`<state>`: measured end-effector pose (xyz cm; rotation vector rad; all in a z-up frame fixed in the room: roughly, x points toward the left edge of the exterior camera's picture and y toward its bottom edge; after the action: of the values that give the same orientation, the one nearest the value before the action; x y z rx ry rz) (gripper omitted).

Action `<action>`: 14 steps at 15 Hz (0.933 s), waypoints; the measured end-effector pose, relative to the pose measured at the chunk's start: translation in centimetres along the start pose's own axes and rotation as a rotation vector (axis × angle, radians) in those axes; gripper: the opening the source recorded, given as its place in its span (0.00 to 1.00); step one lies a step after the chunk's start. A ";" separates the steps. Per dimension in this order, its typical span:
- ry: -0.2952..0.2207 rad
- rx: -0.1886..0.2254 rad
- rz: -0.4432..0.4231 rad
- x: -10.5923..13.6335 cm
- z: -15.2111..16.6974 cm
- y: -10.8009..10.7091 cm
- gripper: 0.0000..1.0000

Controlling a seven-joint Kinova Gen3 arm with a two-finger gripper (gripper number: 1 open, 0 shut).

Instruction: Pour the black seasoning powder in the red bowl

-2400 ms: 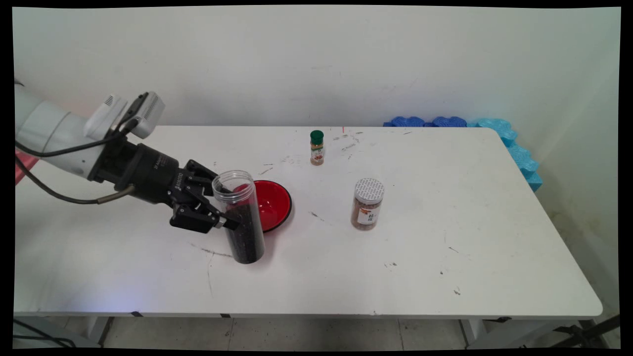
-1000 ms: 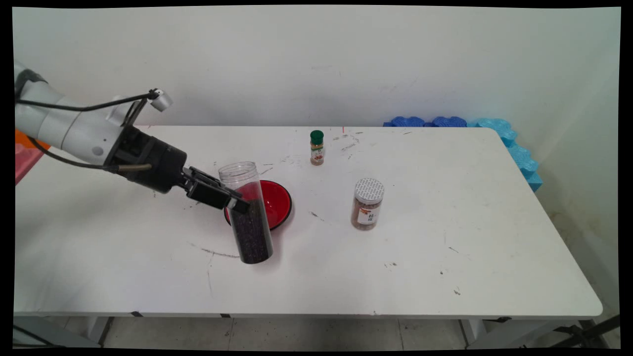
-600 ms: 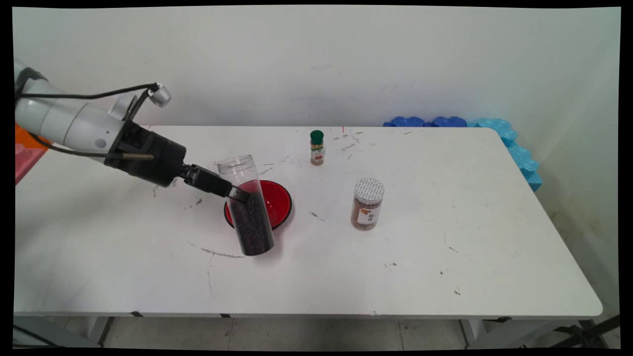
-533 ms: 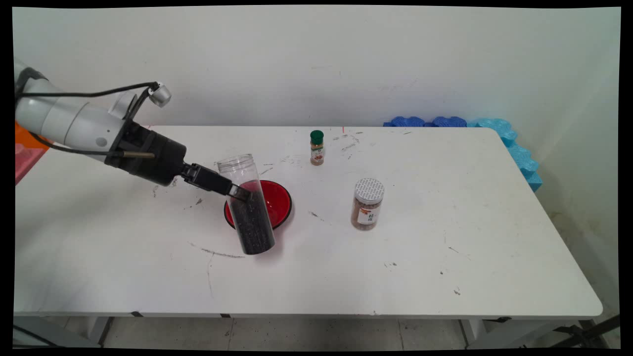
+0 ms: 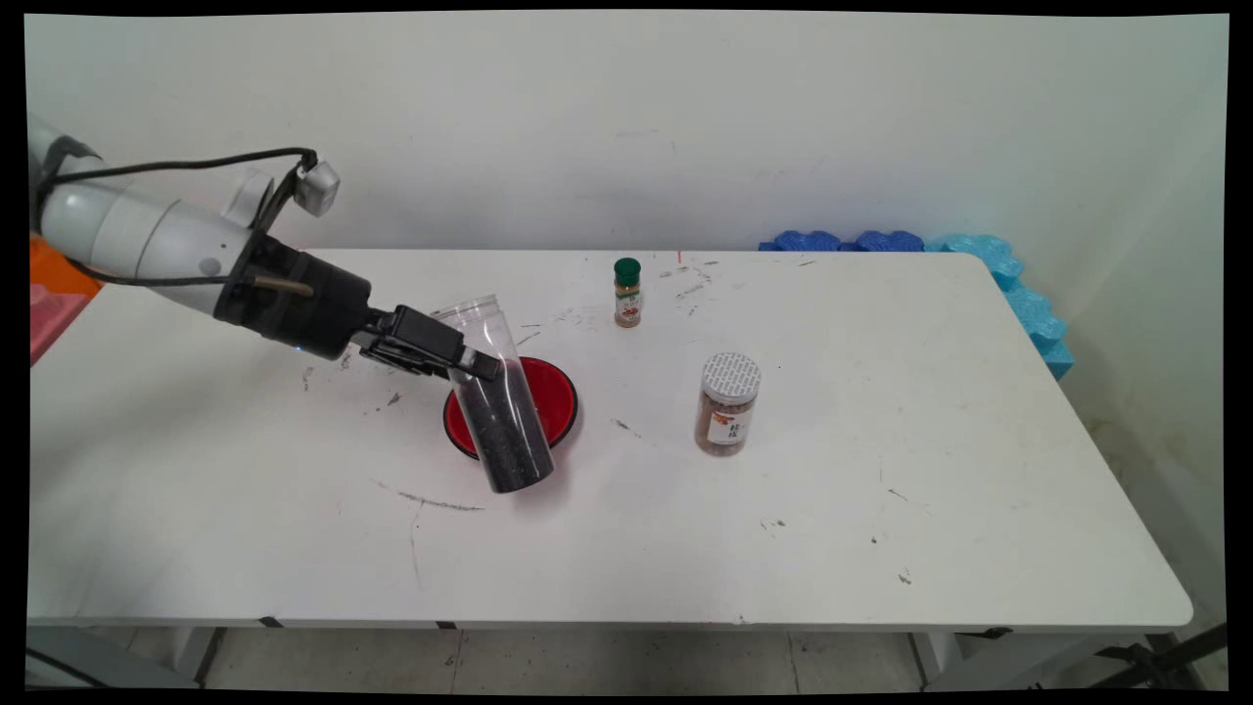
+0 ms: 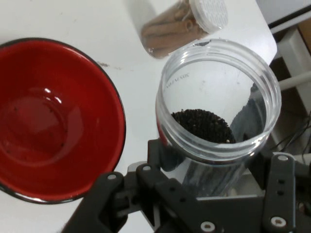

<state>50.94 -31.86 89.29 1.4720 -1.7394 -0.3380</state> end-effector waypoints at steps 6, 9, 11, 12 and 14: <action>0.004 -0.029 -0.184 0.0 0.5 -0.5 0.00; 0.008 -0.041 -0.286 0.0 0.7 -0.8 0.00; 0.012 -0.045 -0.334 0.0 0.8 -1.0 0.00; 0.013 -0.047 -0.365 0.0 0.8 -1.1 0.00; 0.016 -0.053 -0.423 0.0 1.0 -1.3 0.00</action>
<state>51.18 -32.53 87.80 1.7931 -1.3851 -0.5843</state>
